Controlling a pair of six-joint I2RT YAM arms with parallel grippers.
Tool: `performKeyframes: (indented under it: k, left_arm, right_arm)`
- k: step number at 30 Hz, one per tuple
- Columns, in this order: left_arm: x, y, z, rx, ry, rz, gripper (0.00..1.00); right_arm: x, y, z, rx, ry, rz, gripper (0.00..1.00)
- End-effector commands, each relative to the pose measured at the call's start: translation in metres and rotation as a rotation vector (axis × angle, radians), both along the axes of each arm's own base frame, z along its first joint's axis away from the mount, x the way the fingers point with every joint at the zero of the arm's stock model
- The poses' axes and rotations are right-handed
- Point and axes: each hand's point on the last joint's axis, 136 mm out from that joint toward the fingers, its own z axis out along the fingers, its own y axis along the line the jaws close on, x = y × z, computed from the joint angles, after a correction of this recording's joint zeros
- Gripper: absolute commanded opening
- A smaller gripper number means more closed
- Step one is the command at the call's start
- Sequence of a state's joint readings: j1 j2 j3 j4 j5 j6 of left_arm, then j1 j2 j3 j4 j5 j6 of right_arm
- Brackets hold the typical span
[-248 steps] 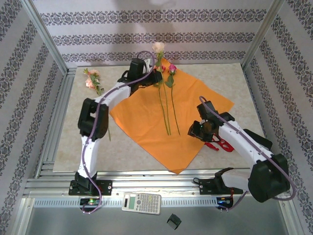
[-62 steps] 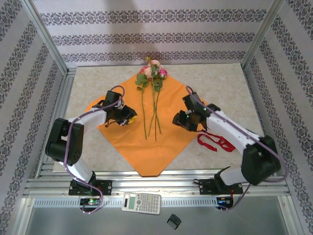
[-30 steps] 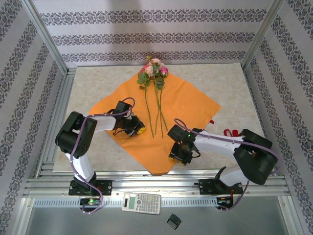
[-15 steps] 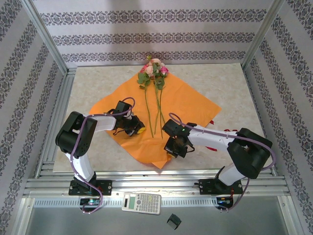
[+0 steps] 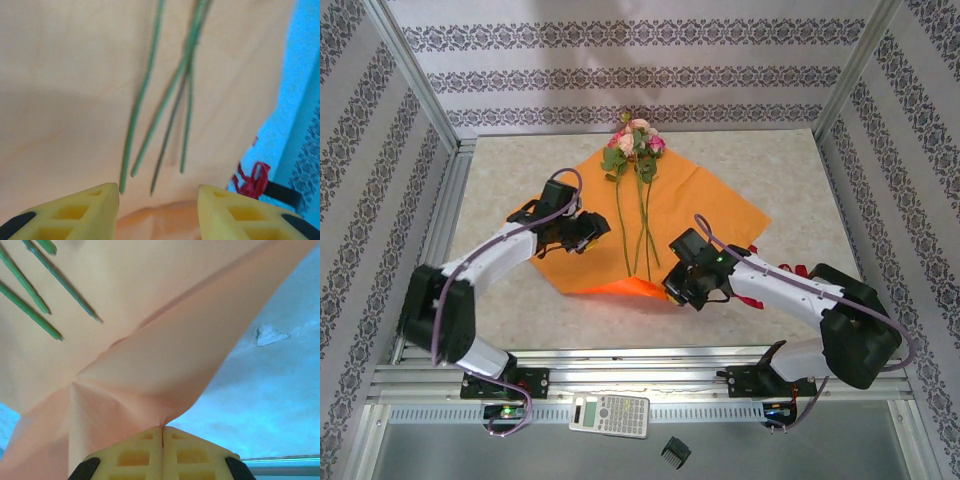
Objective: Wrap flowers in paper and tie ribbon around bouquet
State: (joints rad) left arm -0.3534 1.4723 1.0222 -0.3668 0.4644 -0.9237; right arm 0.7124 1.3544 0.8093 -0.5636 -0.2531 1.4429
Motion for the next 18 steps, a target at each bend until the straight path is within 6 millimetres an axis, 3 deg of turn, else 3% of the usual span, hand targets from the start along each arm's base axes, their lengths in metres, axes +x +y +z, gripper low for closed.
performKeyframes:
  k: [1, 5, 9, 14, 18]
  left_arm:
    - [-0.040, 0.013, 0.004, 0.089, -0.007, -0.136, 0.45]
    - [-0.075, -0.002, 0.030, -0.039, -0.135, -0.306, 0.39]
    - [-0.105, 0.002, 0.022, -0.021, -0.174, -0.423, 0.39]
    - [-0.102, 0.008, 0.010, 0.038, -0.248, -0.443, 0.53]
    - [-0.096, -0.002, 0.011, 0.041, -0.371, -0.544, 0.60]
  right_arm:
    - [0.006, -0.001, 0.002, 0.048, 0.026, -0.063, 0.00]
    - [0.019, 0.000, 0.004, 0.076, 0.033, -0.078, 0.00]
    - [0.029, 0.000, 0.007, 0.082, 0.029, -0.075, 0.00]
    - [0.038, 0.002, 0.008, 0.084, 0.030, -0.058, 0.00]
    - [0.041, 0.004, 0.008, 0.085, 0.036, -0.047, 0.00]
